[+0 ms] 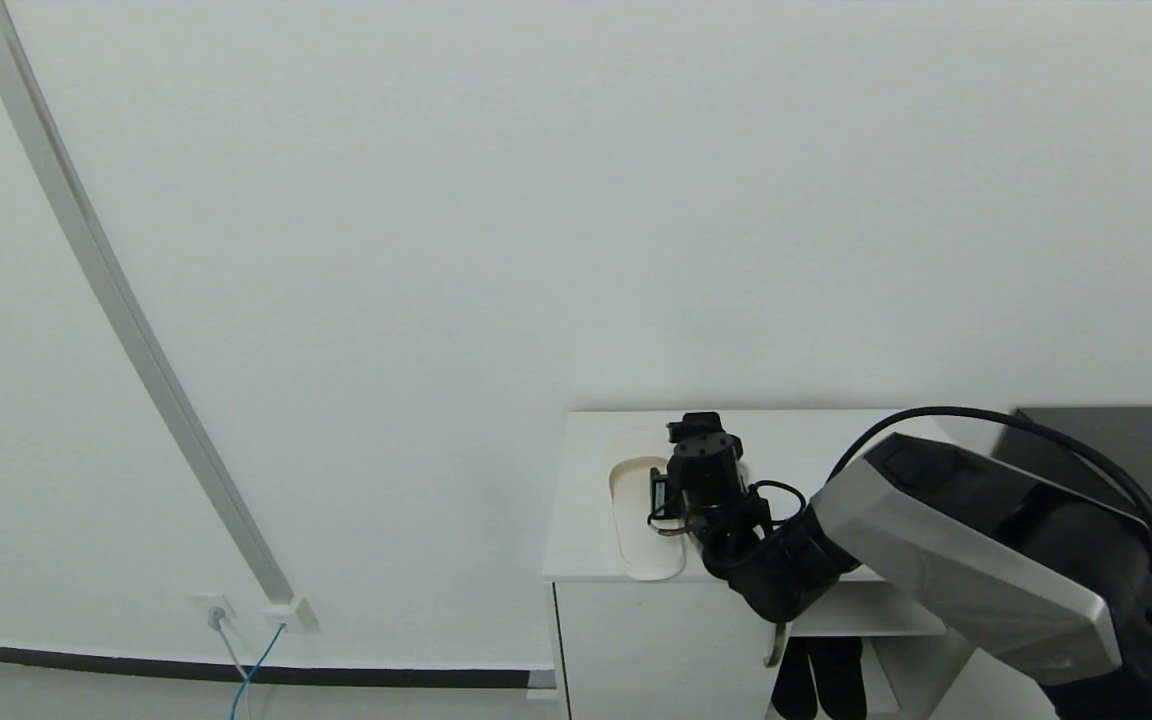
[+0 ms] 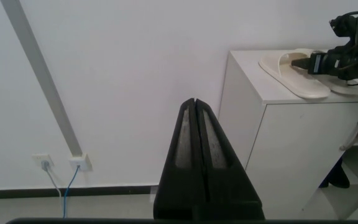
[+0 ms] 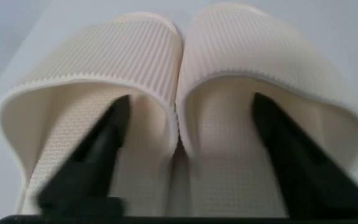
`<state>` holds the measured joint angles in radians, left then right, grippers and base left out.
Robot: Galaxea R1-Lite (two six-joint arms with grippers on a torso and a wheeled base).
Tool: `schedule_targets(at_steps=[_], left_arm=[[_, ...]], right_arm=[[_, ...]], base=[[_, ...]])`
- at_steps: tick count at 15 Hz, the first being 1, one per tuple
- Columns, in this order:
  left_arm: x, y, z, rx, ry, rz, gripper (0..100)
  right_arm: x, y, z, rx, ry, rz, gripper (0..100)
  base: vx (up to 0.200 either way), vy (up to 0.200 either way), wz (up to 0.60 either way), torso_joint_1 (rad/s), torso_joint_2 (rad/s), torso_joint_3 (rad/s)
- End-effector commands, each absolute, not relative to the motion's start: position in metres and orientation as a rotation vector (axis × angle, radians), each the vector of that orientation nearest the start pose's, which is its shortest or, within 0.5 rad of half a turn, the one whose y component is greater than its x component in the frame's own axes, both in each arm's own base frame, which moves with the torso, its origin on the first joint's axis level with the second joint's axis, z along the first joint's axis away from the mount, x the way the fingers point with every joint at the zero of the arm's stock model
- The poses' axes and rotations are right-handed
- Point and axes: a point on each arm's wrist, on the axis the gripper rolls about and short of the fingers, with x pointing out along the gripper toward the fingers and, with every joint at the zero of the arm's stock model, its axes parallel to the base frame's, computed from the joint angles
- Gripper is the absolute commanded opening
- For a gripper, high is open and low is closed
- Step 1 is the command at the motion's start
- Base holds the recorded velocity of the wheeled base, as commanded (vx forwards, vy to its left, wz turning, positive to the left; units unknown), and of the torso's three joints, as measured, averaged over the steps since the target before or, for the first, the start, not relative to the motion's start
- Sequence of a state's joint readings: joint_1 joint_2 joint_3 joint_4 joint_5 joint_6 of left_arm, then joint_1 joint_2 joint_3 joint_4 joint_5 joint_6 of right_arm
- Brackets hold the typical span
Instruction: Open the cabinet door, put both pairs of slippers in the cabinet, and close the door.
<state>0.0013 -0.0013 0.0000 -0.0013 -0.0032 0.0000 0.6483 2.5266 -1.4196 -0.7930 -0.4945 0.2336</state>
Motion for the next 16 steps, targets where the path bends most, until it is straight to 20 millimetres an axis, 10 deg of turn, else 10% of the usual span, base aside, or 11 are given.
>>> schedule_targets(at_steps=[1, 6, 9, 16], left_arm=[[-0.023, 0.000, 0.076, 0.000, -0.002, -0.002, 0], [-0.023, 0.000, 0.076, 0.000, -0.002, -0.002, 0], [-0.023, 0.000, 0.076, -0.002, -0.002, -0.002, 0], [-0.023, 0.000, 0.076, 0.000, -0.002, -0.002, 0]], right_arm=[[0.394, 0.285, 0.017, 0.059, 0.283, 0.121, 0], [0.393, 0.284, 0.021, 0.059, 0.283, 0.121, 0], [0.376, 0.273, 0.062, 0.080, 0.251, 0.132, 0], [0.246, 0.196, 0.174, 0.072, 0.197, 0.457, 0]], base=[[0.000, 0.000, 0.00, 0.000, 0.00, 0.000], [0.000, 0.000, 0.00, 0.000, 0.00, 0.000], [0.000, 0.000, 0.00, 0.000, 0.00, 0.000], [0.000, 0.000, 0.00, 0.000, 0.00, 0.000]])
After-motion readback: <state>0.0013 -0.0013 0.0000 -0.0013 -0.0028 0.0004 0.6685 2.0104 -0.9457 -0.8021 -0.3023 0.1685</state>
